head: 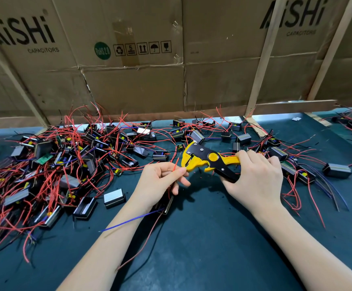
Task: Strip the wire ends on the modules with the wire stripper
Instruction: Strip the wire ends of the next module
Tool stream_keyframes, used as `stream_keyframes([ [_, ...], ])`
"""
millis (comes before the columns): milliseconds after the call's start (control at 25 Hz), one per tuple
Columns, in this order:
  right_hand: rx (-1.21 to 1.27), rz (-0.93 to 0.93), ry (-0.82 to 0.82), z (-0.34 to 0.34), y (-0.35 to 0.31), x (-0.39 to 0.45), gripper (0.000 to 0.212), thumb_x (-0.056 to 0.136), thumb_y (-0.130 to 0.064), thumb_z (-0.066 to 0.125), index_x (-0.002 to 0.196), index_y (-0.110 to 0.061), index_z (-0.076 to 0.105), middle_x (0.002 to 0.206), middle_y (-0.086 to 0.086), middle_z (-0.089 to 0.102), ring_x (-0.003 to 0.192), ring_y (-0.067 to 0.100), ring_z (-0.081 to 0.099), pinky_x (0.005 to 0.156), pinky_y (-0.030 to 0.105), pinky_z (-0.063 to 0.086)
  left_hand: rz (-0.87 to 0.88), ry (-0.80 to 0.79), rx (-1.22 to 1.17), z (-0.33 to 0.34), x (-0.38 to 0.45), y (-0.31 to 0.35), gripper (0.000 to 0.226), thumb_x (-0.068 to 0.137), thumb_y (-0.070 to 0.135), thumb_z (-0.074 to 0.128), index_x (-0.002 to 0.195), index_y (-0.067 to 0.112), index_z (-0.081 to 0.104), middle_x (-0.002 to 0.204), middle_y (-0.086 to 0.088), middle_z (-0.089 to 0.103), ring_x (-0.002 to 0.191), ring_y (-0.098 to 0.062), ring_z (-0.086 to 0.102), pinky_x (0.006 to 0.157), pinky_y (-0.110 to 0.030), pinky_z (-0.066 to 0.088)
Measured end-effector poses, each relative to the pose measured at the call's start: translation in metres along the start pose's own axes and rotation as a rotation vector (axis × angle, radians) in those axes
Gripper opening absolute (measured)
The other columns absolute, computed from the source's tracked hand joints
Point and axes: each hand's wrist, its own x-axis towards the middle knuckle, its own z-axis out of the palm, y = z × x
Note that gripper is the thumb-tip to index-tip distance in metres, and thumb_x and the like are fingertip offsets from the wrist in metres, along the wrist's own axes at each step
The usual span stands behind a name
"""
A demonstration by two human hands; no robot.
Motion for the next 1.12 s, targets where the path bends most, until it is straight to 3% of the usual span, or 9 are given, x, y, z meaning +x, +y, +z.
stream_keyframes([
  [200, 0.013, -0.002, -0.036, 0.001, 0.000, -0.001, 0.045, 0.069, -0.053, 0.068, 0.072, -0.010, 0.057, 0.064, 0.004, 0.057, 0.062, 0.030, 0.059, 0.064, 0.036, 0.028, -0.024, -0.005, -0.007, -0.001, -0.001, 0.000, 0.018, 0.093, 0.014, 0.063, 0.083, 0.001, 0.071, 0.074, -0.012, 0.075, 0.042, -0.009, 0.051, 0.053, -0.015, 0.045],
  [440, 0.016, 0.001, -0.094, 0.000, -0.002, -0.003, 0.048, 0.053, -0.046, 0.089, 0.060, -0.010, 0.057, 0.054, 0.005, 0.057, 0.048, 0.028, 0.056, 0.057, 0.030, 0.034, -0.085, -0.027, -0.001, -0.002, 0.001, -0.003, 0.017, 0.094, 0.011, 0.063, 0.084, 0.000, 0.071, 0.075, -0.014, 0.074, 0.042, -0.011, 0.052, 0.051, -0.015, 0.045],
  [640, 0.022, 0.038, -0.101, 0.001, -0.004, -0.004, 0.054, 0.052, -0.049, 0.090, 0.051, -0.012, 0.052, 0.046, 0.005, 0.052, 0.042, 0.029, 0.053, 0.052, 0.025, 0.029, -0.105, -0.028, 0.006, -0.003, 0.001, -0.004, 0.018, 0.093, 0.012, 0.064, 0.082, 0.001, 0.072, 0.075, -0.014, 0.075, 0.042, -0.012, 0.053, 0.050, -0.016, 0.046],
  [760, 0.010, 0.040, -0.100, 0.005, -0.002, -0.005, 0.052, 0.054, -0.052, 0.088, 0.061, -0.011, 0.058, 0.056, 0.004, 0.058, 0.051, 0.029, 0.057, 0.056, 0.029, 0.034, -0.107, -0.030, 0.005, -0.004, 0.001, -0.003, 0.018, 0.093, 0.013, 0.065, 0.082, 0.001, 0.072, 0.075, -0.015, 0.074, 0.041, -0.013, 0.052, 0.051, -0.016, 0.045],
  [920, -0.072, 0.082, -0.047, 0.012, 0.007, -0.004, 0.059, 0.064, -0.057, 0.078, 0.093, -0.009, 0.063, 0.082, 0.007, 0.060, 0.080, 0.032, 0.056, 0.070, 0.039, 0.034, -0.089, -0.069, 0.048, -0.002, -0.001, 0.000, 0.021, 0.095, 0.016, 0.063, 0.081, 0.003, 0.072, 0.071, -0.013, 0.073, 0.041, -0.014, 0.049, 0.048, -0.017, 0.041],
  [1120, -0.037, 0.171, -0.020, 0.015, 0.013, -0.004, 0.062, 0.064, -0.060, 0.078, 0.094, -0.008, 0.059, 0.084, 0.008, 0.059, 0.082, 0.033, 0.054, 0.070, 0.041, 0.036, -0.101, -0.156, -0.028, 0.000, 0.000, 0.003, 0.034, 0.102, 0.019, 0.047, 0.086, 0.001, 0.072, 0.069, -0.015, 0.071, 0.045, -0.015, 0.045, 0.049, -0.017, 0.038],
])
